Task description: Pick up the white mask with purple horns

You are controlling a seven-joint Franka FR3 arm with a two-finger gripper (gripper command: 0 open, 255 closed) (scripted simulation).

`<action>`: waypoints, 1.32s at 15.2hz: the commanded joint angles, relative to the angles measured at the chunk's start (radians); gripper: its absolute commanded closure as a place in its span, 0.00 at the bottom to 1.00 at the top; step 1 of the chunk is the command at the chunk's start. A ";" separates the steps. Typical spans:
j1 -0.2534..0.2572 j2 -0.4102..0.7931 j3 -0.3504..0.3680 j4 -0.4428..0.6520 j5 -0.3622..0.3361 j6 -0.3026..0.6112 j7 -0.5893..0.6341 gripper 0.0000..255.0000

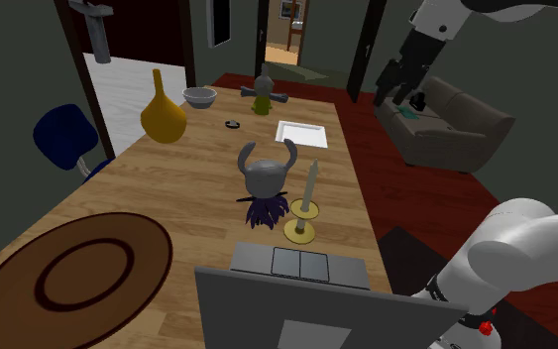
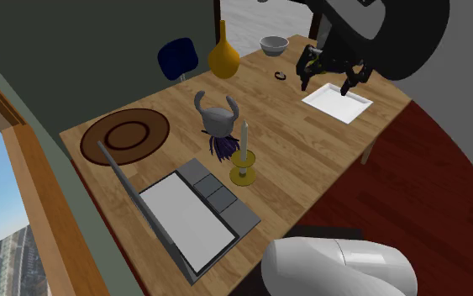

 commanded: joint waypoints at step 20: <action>0.140 0.446 0.425 0.213 -0.180 0.159 0.133 0.00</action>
